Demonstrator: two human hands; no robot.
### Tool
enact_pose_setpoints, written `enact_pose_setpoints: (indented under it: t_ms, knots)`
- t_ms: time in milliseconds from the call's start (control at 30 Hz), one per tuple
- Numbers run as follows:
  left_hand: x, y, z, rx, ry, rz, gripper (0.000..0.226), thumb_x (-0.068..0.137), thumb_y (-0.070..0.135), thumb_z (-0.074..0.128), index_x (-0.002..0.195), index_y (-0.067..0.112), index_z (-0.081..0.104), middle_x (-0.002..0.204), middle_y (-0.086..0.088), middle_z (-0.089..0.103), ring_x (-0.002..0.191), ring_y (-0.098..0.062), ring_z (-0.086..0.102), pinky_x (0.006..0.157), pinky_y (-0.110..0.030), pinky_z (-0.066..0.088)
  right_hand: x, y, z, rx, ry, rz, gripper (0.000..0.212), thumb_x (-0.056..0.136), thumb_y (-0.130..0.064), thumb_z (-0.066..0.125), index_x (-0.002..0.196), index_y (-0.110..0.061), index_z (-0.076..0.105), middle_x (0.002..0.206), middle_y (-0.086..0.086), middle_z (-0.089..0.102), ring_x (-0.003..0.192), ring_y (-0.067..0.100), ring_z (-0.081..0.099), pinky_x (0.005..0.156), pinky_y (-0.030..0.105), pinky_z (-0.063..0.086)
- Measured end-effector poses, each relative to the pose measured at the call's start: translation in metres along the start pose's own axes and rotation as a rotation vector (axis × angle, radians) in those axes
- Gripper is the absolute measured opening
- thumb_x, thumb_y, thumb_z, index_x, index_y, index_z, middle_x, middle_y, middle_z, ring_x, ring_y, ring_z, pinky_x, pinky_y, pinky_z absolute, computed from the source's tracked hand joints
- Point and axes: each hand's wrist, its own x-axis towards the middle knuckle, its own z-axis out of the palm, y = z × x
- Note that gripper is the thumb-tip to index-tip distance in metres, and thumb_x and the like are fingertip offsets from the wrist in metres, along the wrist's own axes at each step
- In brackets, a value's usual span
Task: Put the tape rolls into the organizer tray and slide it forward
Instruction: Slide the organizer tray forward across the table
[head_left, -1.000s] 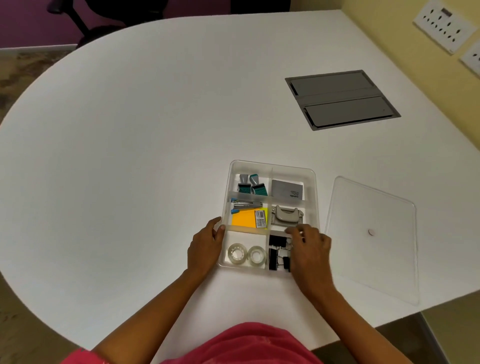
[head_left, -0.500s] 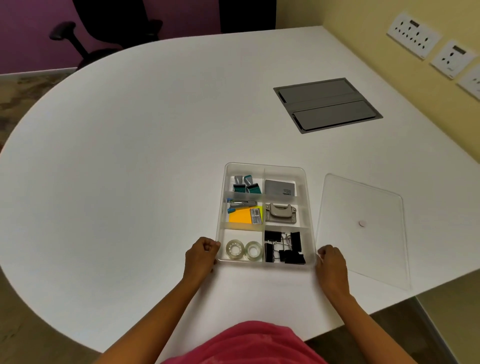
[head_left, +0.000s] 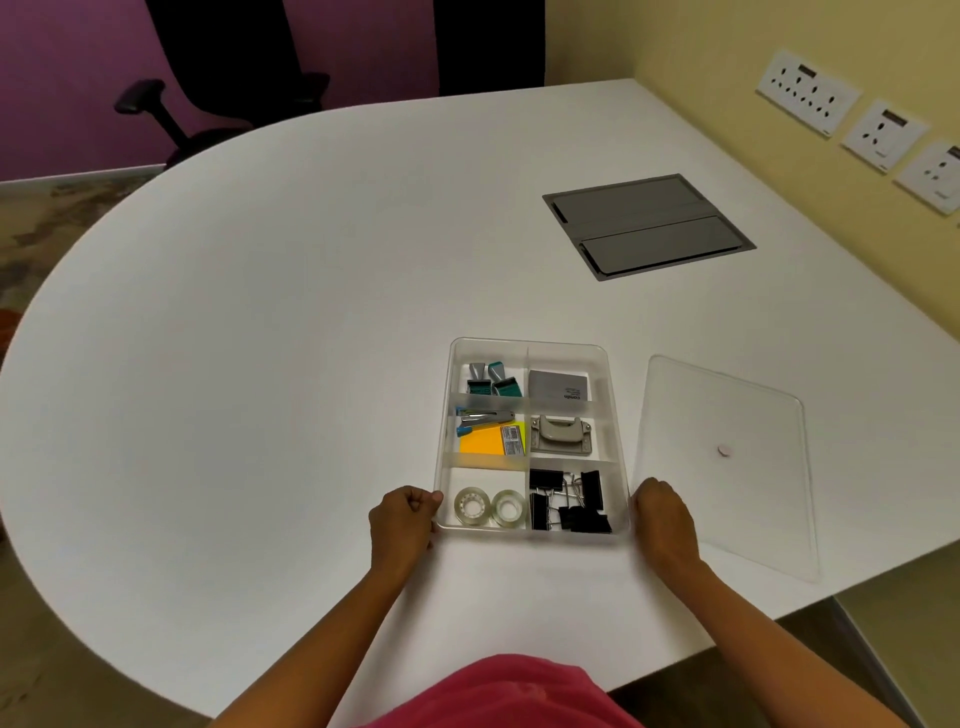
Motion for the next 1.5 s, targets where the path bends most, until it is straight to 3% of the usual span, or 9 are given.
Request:
enact_pose_setpoints:
  t_ms: [167, 300, 467, 600, 800, 933, 1167, 1300, 1500]
  knots:
    - [-0.001, -0.002, 0.001, -0.012, -0.002, 0.003, 0.018, 0.087, 0.021, 0.062, 0.076, 0.007, 0.064, 0.059, -0.007, 0.064, 0.056, -0.024, 0.064, 0.049, -0.029, 0.054, 0.014, -0.010, -0.041, 0.012, 0.219, -0.050, 0.022, 0.072, 0.014, 0.064, 0.062, 0.000, 0.051, 0.055, 0.018, 0.051, 0.045, 0.020, 0.038, 0.041, 0.020, 0.015]
    - [0.003, 0.002, -0.002, -0.034, -0.073, -0.069, 0.018, 0.088, 0.022, 0.061, 0.077, 0.007, 0.062, 0.062, -0.006, 0.063, 0.055, -0.019, 0.063, 0.048, -0.023, 0.053, 0.013, -0.032, -0.090, 0.056, 0.454, -0.145, 0.012, 0.083, 0.003, 0.059, 0.073, 0.002, 0.054, 0.065, 0.018, 0.053, 0.055, 0.029, 0.049, 0.050, 0.028, 0.034]
    - [0.008, 0.002, -0.005, -0.063, -0.125, -0.116, 0.019, 0.087, 0.023, 0.062, 0.078, 0.006, 0.061, 0.067, -0.008, 0.064, 0.059, -0.023, 0.065, 0.055, -0.031, 0.057, -0.009, -0.068, -0.144, 0.370, 0.673, -0.186, 0.008, 0.089, -0.006, 0.057, 0.084, -0.001, 0.054, 0.073, 0.008, 0.052, 0.060, 0.020, 0.046, 0.056, 0.024, 0.034]
    - [0.005, 0.001, -0.005, -0.075, -0.124, -0.115, 0.021, 0.088, 0.022, 0.061, 0.085, 0.002, 0.062, 0.068, -0.009, 0.063, 0.059, -0.021, 0.063, 0.052, -0.028, 0.057, -0.032, -0.093, -0.161, 0.719, 0.614, -0.154, 0.009, 0.094, -0.015, 0.051, 0.087, -0.011, 0.049, 0.073, 0.002, 0.050, 0.063, 0.013, 0.047, 0.056, 0.010, 0.035]
    - [-0.002, 0.003, -0.006, -0.148, -0.121, -0.128, 0.021, 0.088, 0.020, 0.061, 0.086, -0.001, 0.061, 0.066, -0.010, 0.060, 0.056, -0.020, 0.063, 0.042, -0.023, 0.053, -0.046, -0.100, -0.136, 1.463, 0.255, 0.010, 0.019, 0.099, -0.017, 0.040, 0.082, -0.014, 0.048, 0.067, -0.002, 0.046, 0.057, 0.010, 0.046, 0.061, 0.023, 0.044]
    - [-0.002, 0.005, -0.008, -0.161, -0.137, -0.129, 0.017, 0.087, 0.020, 0.061, 0.083, 0.004, 0.062, 0.067, -0.012, 0.064, 0.056, -0.024, 0.066, 0.053, -0.031, 0.058, -0.054, -0.087, -0.096, 1.663, 0.109, 0.115, 0.020, 0.093, -0.024, 0.045, 0.077, -0.011, 0.047, 0.062, -0.001, 0.047, 0.056, 0.010, 0.048, 0.059, 0.022, 0.046]
    - [-0.013, -0.012, -0.002, -0.273, -0.030, -0.162, 0.021, 0.095, 0.016, 0.045, 0.093, 0.009, 0.065, 0.081, -0.012, 0.072, 0.061, -0.027, 0.072, 0.069, -0.036, 0.058, -0.063, -0.056, -0.041, 1.572, 0.014, 0.377, 0.024, 0.100, -0.012, 0.036, 0.078, -0.008, 0.045, 0.067, 0.008, 0.041, 0.061, 0.018, 0.042, 0.058, 0.027, 0.043]
    - [-0.024, -0.011, -0.001, -0.462, -0.033, -0.239, 0.032, 0.098, 0.023, 0.040, 0.084, 0.009, 0.065, 0.077, -0.016, 0.068, 0.070, -0.032, 0.070, 0.064, -0.029, 0.059, -0.064, -0.046, -0.029, 1.278, 0.011, 0.413, 0.017, 0.099, -0.019, 0.039, 0.093, -0.008, 0.050, 0.070, 0.010, 0.054, 0.065, 0.021, 0.054, 0.067, 0.029, 0.046]
    - [-0.023, -0.018, -0.002, -0.446, -0.143, -0.207, 0.011, 0.089, 0.007, 0.056, 0.098, 0.005, 0.062, 0.083, -0.011, 0.064, 0.068, -0.022, 0.069, 0.080, -0.037, 0.058, -0.060, -0.045, -0.007, 0.719, 0.106, 0.493, 0.024, 0.093, -0.022, 0.052, 0.082, -0.001, 0.054, 0.082, 0.019, 0.060, 0.072, 0.029, 0.058, 0.060, 0.027, 0.043]
